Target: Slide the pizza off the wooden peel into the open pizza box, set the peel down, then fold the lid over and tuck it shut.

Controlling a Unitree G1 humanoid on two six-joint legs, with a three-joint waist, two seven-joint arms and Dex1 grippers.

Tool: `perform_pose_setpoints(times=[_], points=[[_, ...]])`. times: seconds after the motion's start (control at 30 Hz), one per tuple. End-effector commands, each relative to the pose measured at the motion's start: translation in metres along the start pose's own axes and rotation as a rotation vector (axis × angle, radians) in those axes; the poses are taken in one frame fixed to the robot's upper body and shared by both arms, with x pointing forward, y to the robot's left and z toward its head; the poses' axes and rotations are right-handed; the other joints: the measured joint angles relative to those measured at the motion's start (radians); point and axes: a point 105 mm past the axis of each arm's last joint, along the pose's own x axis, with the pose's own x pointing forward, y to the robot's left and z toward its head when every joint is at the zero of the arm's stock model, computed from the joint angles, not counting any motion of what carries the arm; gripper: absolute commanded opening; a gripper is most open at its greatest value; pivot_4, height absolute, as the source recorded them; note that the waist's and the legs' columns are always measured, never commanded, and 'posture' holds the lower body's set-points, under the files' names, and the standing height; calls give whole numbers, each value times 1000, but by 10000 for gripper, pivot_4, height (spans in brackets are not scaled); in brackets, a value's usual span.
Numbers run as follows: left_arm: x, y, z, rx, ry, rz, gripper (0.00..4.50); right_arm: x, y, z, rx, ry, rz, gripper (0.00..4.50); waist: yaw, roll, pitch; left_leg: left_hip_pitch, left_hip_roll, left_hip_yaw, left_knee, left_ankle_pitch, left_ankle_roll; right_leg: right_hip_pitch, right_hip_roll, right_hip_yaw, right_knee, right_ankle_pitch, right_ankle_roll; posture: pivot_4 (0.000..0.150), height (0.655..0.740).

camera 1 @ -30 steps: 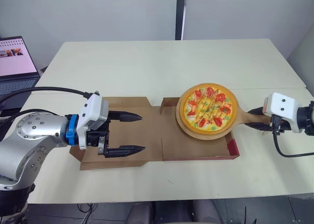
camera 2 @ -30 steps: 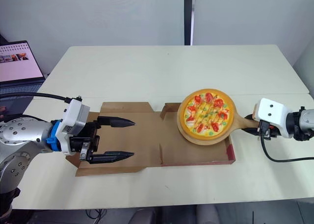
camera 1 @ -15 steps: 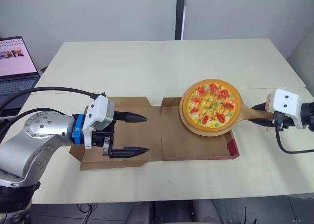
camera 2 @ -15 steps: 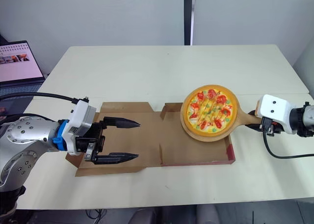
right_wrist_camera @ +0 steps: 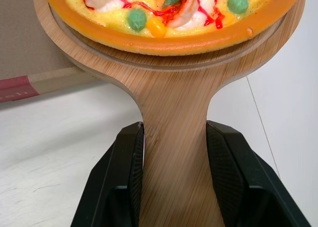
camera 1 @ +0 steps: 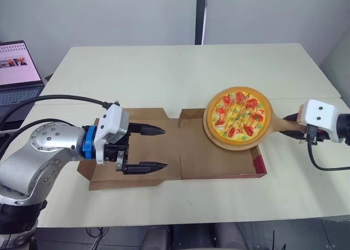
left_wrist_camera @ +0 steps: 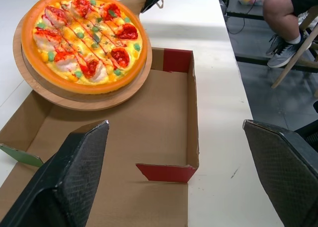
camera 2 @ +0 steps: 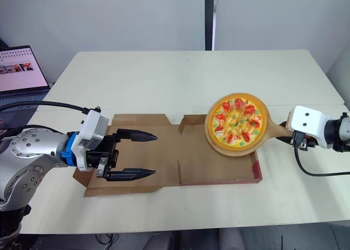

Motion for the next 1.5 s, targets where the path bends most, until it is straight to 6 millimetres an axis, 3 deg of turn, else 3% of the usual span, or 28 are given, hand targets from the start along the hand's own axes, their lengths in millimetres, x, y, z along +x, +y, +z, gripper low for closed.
perform_pose_setpoints(times=[0.03,0.7,0.9,1.13,1.3,1.5], points=[[0,-1,6,36,-9,-9,45000,-20,-23,17,-75,-37,-118,15767,0,0,0,0,0,0,0,0,0,0,0,0,0,0,0,1500,7400],[3,1,6,39,-14,-13,45000,-22,-35,16,-145,-24,-184,15767,0,0,0,0,0,0,0,0,0,0,0,0,0,0,0,1500,7400],[4,1,6,42,-18,-10,45000,-42,-58,9,-156,19,-286,15767,-1,0,0,0,0,0,0,0,0,0,0,0,0,0,0,1500,7400],[7,2,8,45,-38,-7,45000,-78,-73,-6,4,9,-412,15767,0,0,0,0,0,0,0,0,0,0,0,0,0,0,0,1500,7400],[10,2,11,45,-57,-16,45000,-95,-48,-44,271,3,-496,15767,9,-1,-1,0,-1,-1,0,0,0,1,0,0,1,1,-1,1500,7400],[13,6,15,51,-78,-27,45000,-94,-3,-83,548,13,-559,15767,7,0,-1,1,-1,0,1,0,0,1,0,1,4,1,0,1500,7400]])
